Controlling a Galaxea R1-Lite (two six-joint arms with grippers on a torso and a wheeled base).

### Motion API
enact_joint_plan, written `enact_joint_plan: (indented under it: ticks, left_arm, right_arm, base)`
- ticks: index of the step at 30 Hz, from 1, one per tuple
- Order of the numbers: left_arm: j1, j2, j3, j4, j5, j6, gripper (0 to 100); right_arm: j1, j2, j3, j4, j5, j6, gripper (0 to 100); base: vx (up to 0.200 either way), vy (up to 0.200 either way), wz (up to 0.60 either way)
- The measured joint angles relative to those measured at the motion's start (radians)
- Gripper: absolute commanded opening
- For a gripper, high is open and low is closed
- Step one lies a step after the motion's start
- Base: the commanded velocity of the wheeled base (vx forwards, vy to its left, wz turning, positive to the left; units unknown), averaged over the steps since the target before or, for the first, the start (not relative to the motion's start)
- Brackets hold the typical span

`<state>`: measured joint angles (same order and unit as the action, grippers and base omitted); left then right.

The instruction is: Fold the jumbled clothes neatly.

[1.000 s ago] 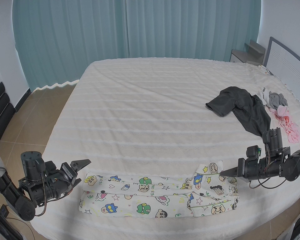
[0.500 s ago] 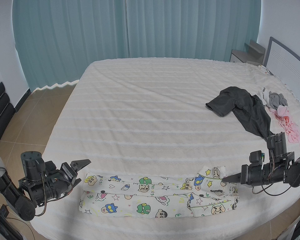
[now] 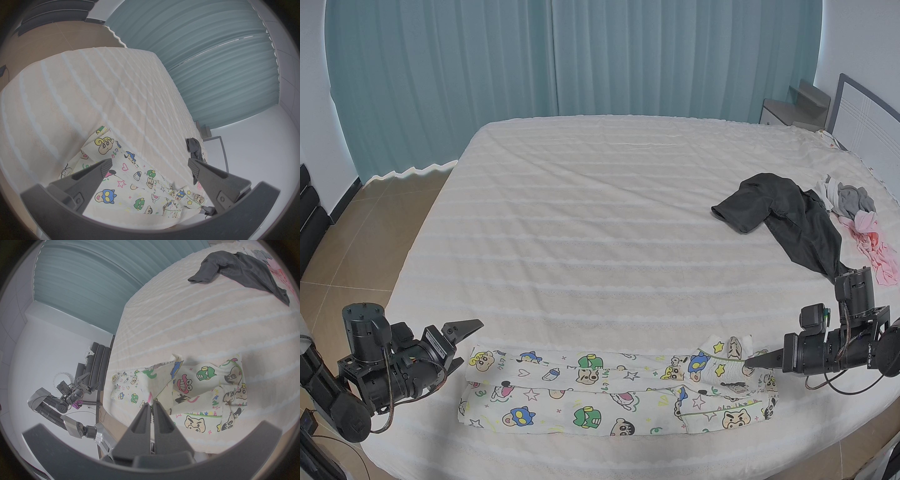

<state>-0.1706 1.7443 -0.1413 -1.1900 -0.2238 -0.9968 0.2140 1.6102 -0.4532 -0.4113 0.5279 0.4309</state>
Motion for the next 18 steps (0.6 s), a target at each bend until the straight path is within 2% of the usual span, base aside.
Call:
enact_joint_plan:
  ticks: [6, 18]
  left_arm:
    - [0.0, 0.0, 0.0, 0.0, 0.0, 0.0, 100]
    - [0.001, 0.001, 0.0, 0.0, 0.0, 0.0, 100]
  right_arm:
    - [-0.025, 0.048, -0.04, -0.001, -0.011, 0.0, 0]
    - [-0.071, 0.199, -0.16, -0.001, -0.097, -0.001, 0]
  base:
    - [0.0, 0.0, 0.0]
    - [0.0, 0.0, 0.0]
